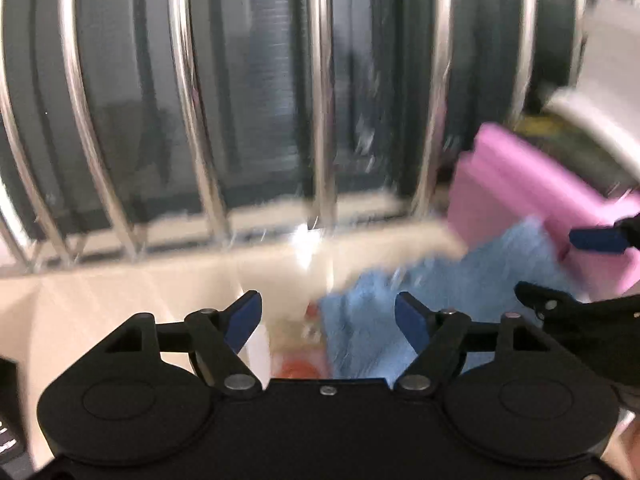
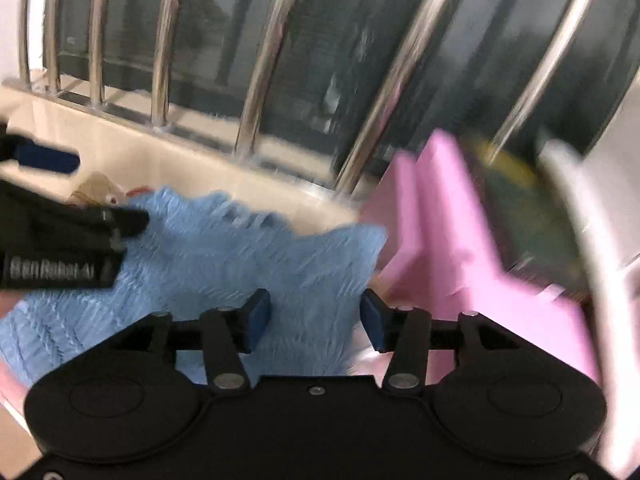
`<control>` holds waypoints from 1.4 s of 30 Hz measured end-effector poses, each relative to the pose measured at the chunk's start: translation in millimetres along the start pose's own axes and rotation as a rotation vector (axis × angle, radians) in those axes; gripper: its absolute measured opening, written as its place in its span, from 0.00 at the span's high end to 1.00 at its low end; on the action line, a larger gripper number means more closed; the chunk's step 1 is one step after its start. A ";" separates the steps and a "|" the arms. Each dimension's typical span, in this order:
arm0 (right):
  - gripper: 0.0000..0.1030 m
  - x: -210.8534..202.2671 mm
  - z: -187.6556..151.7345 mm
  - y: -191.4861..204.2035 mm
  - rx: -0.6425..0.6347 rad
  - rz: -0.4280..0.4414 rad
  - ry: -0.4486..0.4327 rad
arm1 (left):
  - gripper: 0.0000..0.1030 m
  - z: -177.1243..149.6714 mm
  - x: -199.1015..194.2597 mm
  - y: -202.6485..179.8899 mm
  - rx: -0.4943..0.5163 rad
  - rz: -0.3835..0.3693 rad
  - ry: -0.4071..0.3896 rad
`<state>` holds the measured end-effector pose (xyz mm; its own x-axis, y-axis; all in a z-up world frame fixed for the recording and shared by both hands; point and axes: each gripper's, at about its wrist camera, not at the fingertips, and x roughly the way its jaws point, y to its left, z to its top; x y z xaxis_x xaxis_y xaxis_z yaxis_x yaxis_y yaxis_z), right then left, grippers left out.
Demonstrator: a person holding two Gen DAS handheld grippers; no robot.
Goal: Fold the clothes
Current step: 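Carry the folded garment with both grippers onto the stack of folded clothes, then open both grippers and pull back from the clothes stack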
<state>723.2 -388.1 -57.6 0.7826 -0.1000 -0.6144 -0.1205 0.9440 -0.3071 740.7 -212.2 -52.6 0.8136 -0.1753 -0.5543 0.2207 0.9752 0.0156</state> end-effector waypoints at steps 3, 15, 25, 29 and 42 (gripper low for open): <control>0.28 -42.1 -9.1 3.1 0.019 -0.042 -0.196 | 0.43 -10.4 -11.8 2.6 -0.049 -0.092 -0.014; 0.79 -18.4 -74.9 10.6 0.228 0.153 0.052 | 0.60 -62.2 -20.9 1.5 -0.054 -0.088 0.105; 0.00 -224.7 -138.1 5.3 0.396 0.291 -0.287 | 0.00 -95.6 -238.7 40.6 -0.111 -0.069 -0.222; 0.00 -330.1 -210.6 19.2 0.387 0.361 -0.307 | 0.00 -155.5 -351.6 46.6 -0.058 -0.051 -0.231; 0.00 -530.8 -352.8 67.2 0.516 0.218 -0.214 | 0.00 -311.3 -560.2 31.4 -0.089 0.015 -0.182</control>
<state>84.2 -382.4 -8.5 0.8854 0.1278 -0.4468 -0.0216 0.9717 0.2351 124.4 -41.4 -0.6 0.9022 -0.1740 -0.3946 0.1656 0.9846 -0.0556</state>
